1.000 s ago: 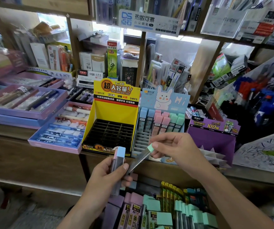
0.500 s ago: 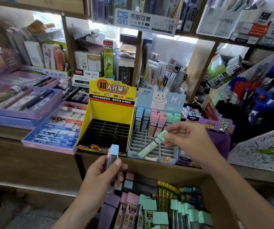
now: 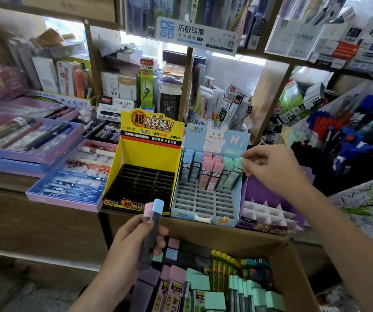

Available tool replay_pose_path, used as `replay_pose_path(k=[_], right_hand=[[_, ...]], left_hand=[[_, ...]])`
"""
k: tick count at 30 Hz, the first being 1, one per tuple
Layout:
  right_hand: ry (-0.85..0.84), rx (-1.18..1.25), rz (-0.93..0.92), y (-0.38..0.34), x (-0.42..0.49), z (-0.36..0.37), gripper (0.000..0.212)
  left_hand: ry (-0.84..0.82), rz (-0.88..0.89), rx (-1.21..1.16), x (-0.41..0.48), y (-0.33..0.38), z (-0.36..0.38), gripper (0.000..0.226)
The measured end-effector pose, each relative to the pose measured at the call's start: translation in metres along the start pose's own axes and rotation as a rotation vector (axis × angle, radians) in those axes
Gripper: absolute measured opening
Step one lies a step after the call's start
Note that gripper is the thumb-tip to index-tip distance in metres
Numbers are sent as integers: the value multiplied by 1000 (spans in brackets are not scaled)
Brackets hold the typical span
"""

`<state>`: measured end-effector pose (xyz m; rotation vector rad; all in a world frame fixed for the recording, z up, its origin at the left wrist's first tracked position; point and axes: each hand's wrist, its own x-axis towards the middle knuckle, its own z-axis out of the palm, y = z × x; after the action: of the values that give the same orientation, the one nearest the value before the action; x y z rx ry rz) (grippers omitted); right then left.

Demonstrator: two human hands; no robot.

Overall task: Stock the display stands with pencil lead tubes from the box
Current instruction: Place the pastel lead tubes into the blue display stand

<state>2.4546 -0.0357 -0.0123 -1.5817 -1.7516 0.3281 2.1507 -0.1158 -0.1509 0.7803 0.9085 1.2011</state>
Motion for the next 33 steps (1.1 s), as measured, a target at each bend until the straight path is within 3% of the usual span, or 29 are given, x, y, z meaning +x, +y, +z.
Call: replay_pose_path(k=[5,17,21,30,33], right_hand=[[-51,-96,-29,3,1,7,10],[-129,-168,-19,-11,3,18,14],[-122,-203,-28,-10,4,27,7],[-116,-291,-1,-9,3,32,15],[-28,-334,-55,-13,-3,31,17]], left_hand=[[6,-4,-27,1,-1,-1,20],[-17,7,-23,0,0,-1,23],[-11,5,-17,-1,0,0,21],[-36,26,-3,-2,1,1,22],[-50,29,7,-3,1,0,24]])
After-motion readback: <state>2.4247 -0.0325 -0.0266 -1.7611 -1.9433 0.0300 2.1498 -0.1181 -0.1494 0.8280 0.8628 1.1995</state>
